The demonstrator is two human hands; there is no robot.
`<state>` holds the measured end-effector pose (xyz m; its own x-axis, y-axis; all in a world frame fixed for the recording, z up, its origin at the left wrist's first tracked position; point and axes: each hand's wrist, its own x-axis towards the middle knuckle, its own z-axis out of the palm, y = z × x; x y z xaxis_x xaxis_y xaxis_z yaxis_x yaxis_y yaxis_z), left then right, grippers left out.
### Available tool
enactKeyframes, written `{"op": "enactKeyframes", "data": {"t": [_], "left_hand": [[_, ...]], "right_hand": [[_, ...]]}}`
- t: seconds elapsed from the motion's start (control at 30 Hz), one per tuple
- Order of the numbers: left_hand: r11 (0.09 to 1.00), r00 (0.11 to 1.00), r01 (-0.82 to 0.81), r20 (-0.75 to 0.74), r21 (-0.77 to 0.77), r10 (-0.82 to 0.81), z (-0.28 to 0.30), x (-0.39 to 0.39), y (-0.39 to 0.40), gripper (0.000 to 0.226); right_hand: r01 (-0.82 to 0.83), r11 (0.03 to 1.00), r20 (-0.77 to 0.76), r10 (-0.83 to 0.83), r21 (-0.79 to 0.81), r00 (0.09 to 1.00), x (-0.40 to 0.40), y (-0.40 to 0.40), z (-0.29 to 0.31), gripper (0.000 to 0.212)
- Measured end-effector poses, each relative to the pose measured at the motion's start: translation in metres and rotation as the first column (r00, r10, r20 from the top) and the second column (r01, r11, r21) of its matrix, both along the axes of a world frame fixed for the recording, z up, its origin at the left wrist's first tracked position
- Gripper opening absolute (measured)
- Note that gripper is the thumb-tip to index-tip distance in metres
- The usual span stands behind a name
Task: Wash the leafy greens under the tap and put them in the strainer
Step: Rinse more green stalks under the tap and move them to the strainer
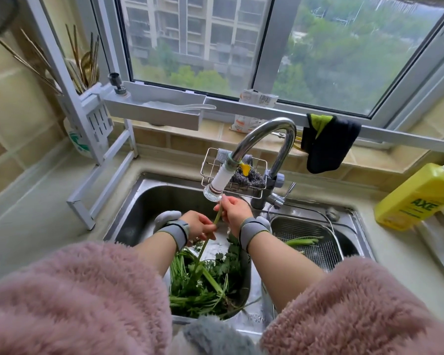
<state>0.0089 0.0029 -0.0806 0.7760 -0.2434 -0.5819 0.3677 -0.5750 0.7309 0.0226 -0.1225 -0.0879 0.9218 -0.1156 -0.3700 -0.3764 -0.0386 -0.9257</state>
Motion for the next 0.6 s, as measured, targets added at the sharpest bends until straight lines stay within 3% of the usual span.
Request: {"op": "enactKeyframes", "data": {"t": [0.1,0.27,0.47,0.6], "left_hand": [[1.000,1.000,0.000,0.026,0.008,0.000,0.002,-0.001,-0.004,0.014],[1.000,0.999,-0.022,0.029,0.014,0.021,0.006,-0.001,-0.004,0.015],[1.000,0.999,-0.015,0.033,0.006,0.015,0.009,-0.003,-0.008,0.021],[0.999,0.999,-0.039,0.022,0.002,0.039,0.011,-0.003,-0.007,0.023]], "right_hand": [[0.012,1.000,-0.014,-0.012,-0.002,1.000,0.000,0.002,-0.001,0.034],[-0.027,0.994,-0.045,0.032,0.108,0.998,-0.003,-0.001,0.003,0.016],[0.019,1.000,-0.027,-0.018,0.022,0.999,0.001,0.003,0.000,0.038],[-0.041,0.999,-0.035,0.041,0.015,0.999,-0.002,0.007,0.004,0.032]]}}
